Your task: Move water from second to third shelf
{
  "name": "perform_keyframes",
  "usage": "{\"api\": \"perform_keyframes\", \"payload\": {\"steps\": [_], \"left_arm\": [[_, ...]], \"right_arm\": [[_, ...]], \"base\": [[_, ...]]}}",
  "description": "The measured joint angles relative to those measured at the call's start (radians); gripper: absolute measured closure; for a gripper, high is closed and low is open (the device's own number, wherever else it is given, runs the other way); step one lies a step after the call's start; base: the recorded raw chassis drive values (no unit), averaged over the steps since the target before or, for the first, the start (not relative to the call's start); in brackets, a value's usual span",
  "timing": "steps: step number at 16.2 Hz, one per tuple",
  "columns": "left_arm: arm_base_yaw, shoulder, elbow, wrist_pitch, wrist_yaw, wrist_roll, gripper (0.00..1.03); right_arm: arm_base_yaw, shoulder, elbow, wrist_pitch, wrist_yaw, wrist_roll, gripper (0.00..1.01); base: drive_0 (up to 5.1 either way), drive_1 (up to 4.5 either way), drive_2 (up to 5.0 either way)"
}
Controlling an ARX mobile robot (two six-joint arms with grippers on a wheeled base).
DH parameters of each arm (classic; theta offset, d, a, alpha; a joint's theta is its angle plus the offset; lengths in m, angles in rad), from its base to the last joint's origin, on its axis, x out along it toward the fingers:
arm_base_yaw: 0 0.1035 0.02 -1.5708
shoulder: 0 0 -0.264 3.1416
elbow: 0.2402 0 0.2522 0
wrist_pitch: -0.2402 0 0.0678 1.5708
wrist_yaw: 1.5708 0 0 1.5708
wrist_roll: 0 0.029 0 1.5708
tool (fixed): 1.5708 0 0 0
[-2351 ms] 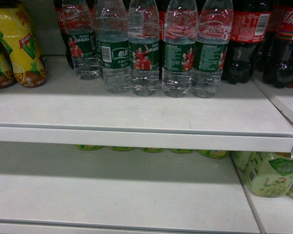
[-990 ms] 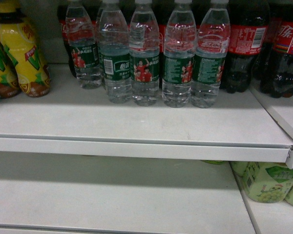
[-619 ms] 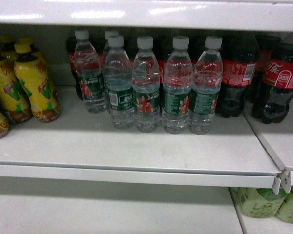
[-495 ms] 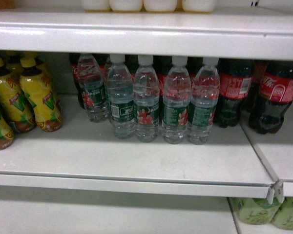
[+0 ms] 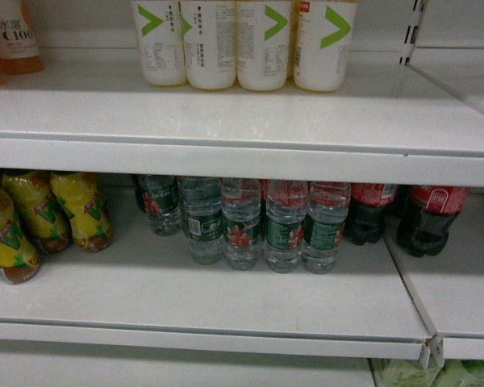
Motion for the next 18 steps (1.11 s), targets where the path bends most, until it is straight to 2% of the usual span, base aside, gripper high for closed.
{"api": "perform_keyframes", "payload": {"steps": [4,18], "left_arm": [[0.000,0.000,0.000,-0.002,0.000,0.000,0.05],[0.000,0.000,0.000,-0.002,0.001,0.000,0.05]], "right_arm": [[0.000,0.000,0.000,-0.004,0.000,0.000,0.58],[0.000,0.000,0.000,-0.002,0.004,0.000,0.59]], "base": [[0.0,0.00,0.0],[-4.5,2.31,2.3]]}}
